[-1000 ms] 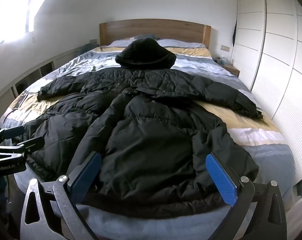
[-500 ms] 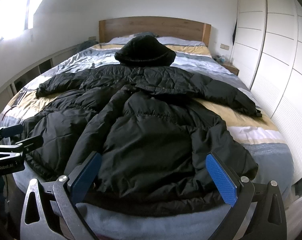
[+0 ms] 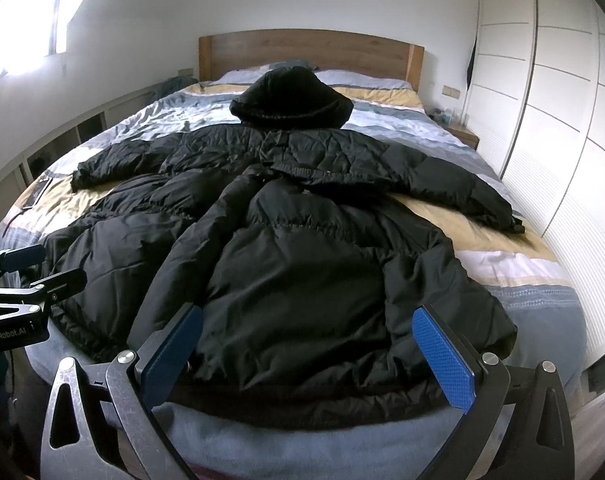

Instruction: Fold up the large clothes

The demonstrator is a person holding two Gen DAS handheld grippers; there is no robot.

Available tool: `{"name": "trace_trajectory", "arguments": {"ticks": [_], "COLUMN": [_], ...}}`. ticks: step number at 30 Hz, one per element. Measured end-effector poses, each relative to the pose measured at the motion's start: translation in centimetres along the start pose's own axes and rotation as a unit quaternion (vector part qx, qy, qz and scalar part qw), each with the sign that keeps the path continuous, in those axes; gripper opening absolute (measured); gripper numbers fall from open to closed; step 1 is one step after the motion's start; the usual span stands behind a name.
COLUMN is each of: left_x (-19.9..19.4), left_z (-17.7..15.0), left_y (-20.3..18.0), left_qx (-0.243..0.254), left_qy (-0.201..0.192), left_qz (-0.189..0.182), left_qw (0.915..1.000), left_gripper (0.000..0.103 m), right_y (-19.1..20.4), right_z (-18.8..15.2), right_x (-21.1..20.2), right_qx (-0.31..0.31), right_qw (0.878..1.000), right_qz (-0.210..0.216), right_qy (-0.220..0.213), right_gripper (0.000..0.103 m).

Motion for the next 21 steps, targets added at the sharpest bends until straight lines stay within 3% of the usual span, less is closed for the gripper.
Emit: {"name": "trace_trajectory", "arguments": {"ticks": [21], "left_x": [1.2], "left_z": [0.2], "left_y": [0.5], "left_qx": [-0.004], "left_qy": [0.022], "left_qz": [-0.009], "left_qw": [0.9997], "left_gripper": [0.089], "right_y": [0.0], "right_z": [-0.3], "right_x": [0.9], "right_qx": [0.007], "right_qw": [1.0], "right_qz": [0.003], "right_qy": [0.017], "right_gripper": [0.103]}}
Point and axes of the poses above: each gripper's, at about its wrist camera, not at the fingertips, and x roughly the way its jaws point, y to its left, z to its top, the point moved 3 cm from there along x, roughly the way its jaws point, and after that the axes turned 2 degrees about -z, right-handed, at the moved point
